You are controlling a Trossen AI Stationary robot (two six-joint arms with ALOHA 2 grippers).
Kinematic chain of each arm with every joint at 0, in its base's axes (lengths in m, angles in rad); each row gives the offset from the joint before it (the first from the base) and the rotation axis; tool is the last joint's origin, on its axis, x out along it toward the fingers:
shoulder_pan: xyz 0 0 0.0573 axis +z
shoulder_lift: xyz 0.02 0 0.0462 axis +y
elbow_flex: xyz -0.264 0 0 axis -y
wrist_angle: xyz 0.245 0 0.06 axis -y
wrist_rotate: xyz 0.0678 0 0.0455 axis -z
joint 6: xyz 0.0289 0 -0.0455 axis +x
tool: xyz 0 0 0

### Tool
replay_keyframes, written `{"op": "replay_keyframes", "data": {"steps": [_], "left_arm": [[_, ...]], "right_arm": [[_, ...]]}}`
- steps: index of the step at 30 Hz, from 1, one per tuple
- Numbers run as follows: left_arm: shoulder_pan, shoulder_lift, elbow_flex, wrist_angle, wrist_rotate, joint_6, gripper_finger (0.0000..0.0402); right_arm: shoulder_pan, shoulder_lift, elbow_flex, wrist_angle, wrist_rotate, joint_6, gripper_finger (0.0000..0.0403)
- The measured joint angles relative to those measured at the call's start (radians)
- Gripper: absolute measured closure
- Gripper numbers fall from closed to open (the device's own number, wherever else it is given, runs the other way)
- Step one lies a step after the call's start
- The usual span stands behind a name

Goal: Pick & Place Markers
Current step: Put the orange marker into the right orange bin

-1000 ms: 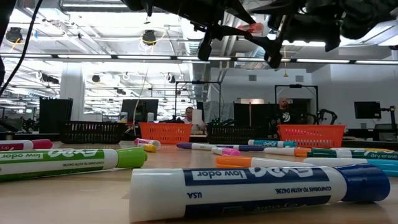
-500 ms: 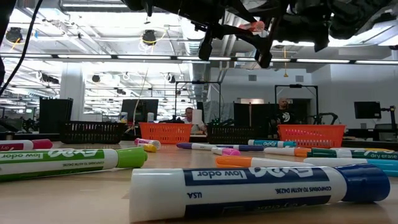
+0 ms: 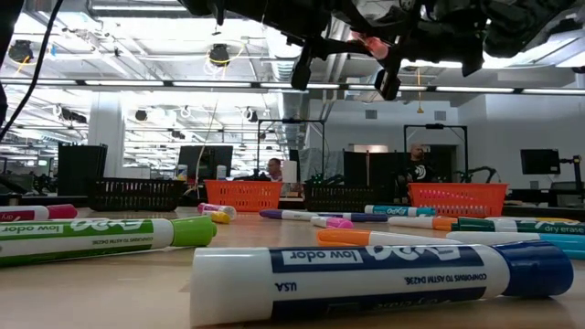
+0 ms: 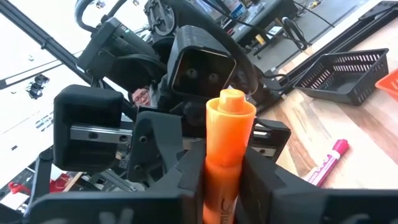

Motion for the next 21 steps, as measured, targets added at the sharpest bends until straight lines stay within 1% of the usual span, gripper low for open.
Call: {"op": "replay_keyframes", "data": {"steps": [6, 12, 16, 21], "left_arm": [[0.0, 0.0, 0.0, 0.002, 0.0, -0.009, 0.0311], [0.001, 0.0, 0.0, 0.005, 0.002, -0.026, 0.0285], [0.001, 0.0, 0.0, 0.007, 0.004, -0.025, 0.0253], [0.0, 0.0, 0.0, 0.006, 0.012, 0.004, 0.0191]], "right_arm": [[0.0, -0.001, 0.0, 0.001, 0.001, 0.002, 0.0344], [0.0, -0.001, 0.0, 0.003, 0.0, -0.013, 0.0346], [0.0, -0.001, 0.0, 0.001, 0.001, -0.014, 0.0346], [-0.003, -0.001, 0.0, -0.007, 0.008, -0.02, 0.0346]]}}
